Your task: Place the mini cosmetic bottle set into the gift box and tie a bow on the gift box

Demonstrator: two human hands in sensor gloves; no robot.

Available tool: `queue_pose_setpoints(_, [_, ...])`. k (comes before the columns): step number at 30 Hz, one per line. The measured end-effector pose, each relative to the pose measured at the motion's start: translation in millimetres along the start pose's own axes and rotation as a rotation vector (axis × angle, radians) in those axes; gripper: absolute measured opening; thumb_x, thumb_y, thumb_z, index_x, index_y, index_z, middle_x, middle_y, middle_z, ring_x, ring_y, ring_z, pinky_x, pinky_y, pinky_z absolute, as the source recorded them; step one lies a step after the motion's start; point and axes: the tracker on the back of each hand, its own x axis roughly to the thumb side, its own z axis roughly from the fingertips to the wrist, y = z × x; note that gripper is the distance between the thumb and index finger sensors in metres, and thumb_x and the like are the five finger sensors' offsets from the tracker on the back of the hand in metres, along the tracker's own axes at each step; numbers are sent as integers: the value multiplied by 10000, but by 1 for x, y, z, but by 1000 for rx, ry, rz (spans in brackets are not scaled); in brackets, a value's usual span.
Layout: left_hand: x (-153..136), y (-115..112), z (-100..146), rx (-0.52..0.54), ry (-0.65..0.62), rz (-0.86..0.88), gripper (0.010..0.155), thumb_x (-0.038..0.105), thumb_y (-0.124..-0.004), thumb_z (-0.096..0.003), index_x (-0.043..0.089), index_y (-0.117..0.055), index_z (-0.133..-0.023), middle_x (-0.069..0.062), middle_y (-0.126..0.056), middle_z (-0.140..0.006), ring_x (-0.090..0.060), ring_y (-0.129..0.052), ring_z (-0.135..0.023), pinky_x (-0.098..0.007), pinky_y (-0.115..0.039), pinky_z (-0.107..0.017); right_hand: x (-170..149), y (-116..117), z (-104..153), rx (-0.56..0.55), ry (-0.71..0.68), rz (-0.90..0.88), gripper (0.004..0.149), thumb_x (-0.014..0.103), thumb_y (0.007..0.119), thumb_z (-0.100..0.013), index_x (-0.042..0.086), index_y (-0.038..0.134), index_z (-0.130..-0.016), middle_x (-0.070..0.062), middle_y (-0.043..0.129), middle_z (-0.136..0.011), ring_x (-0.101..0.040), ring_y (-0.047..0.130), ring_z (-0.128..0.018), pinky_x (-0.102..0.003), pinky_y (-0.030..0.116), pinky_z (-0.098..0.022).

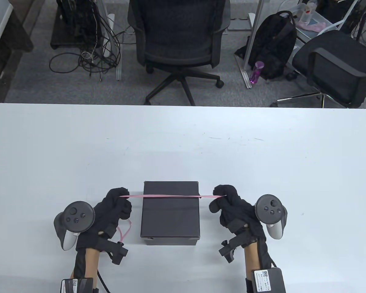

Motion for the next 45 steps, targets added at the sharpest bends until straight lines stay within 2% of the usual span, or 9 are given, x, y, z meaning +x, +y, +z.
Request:
queue_pose_setpoints(4, [2,-6,-1,-27,14,-162,431,386,-596,-595,246,-693,-991,106,-914,-569,-73,-906,-217,-334,-865,-264,9,-2,6,-68,56,418,463,224,650,-605,65,661,-1040,-71,923,-428,-33,828,-102,-237,816,-62])
queue_pose_setpoints(6, [7,-14,-1,-39,5,-368,429,399,-597,-590,263,-707,-981,119,-916,-539,-60,-893,-190,-319,-860,-234,13,5,6,-81,88,641,465,253,618,-608,60,690,-1024,-35,913,-397,-26,814,-90,-232,812,-50])
queue_pose_setpoints(10, [12,-28,-1,-46,-11,-626,429,414,-586,-583,274,-721,-965,141,-915,-499,-48,-880,-160,-308,-858,-209,10,21,2,-23,160,779,491,247,569,-611,19,652,-1038,-33,902,-388,-36,807,-84,-242,804,-44])
queue_pose_setpoints(13, [8,-42,-3,-101,10,-693,429,417,-577,-585,274,-717,-964,145,-912,-489,-49,-878,-158,-310,-858,-208,0,42,-5,132,231,865,510,241,556,-613,16,602,-1069,-31,899,-392,-37,807,-87,-243,804,-48])
queue_pose_setpoints(18, [1,-61,-3,-144,20,-665,429,422,-569,-586,276,-701,-968,144,-909,-496,-57,-885,-167,-317,-861,-222,-8,73,-14,391,300,885,471,233,557,-613,33,657,-1028,-39,897,-403,-44,810,-94,-252,806,-64])
queue_pose_setpoints(24, [-7,-76,-5,-257,79,-623,428,429,-565,-588,285,-692,-971,148,-908,-509,-56,-893,-179,-314,-867,-235,-14,88,-14,542,337,813,474,226,551,-616,9,647,-1027,-40,895,-409,-50,814,-105,-258,808,-73])
queue_pose_setpoints(30, [-20,-80,-8,-436,212,-381,431,427,-574,-597,279,-690,-984,131,-911,-538,-68,-904,-201,-324,-867,-253,-20,93,-15,551,325,741,475,229,544,-617,15,630,-1033,-40,892,-418,-47,815,-107,-255,809,-76])
queue_pose_setpoints(42, [-32,-97,-8,-469,255,-354,445,409,-584,-605,246,-649,-1015,97,-913,-645,-63,-916,-226,-320,-872,-269,-28,105,-12,539,276,524,455,227,543,-615,-29,621,-983,-52,903,-429,-37,825,-104,-241,816,-70])
queue_pose_setpoints(45, [-31,-101,-7,-438,274,-350,437,385,-583,-608,224,-646,-1009,108,-900,-634,-61,-915,-223,-320,-874,-266,-29,105,-11,504,239,564,446,230,542,-614,-29,641,-962,-65,910,-446,-35,833,-111,-238,819,-75])
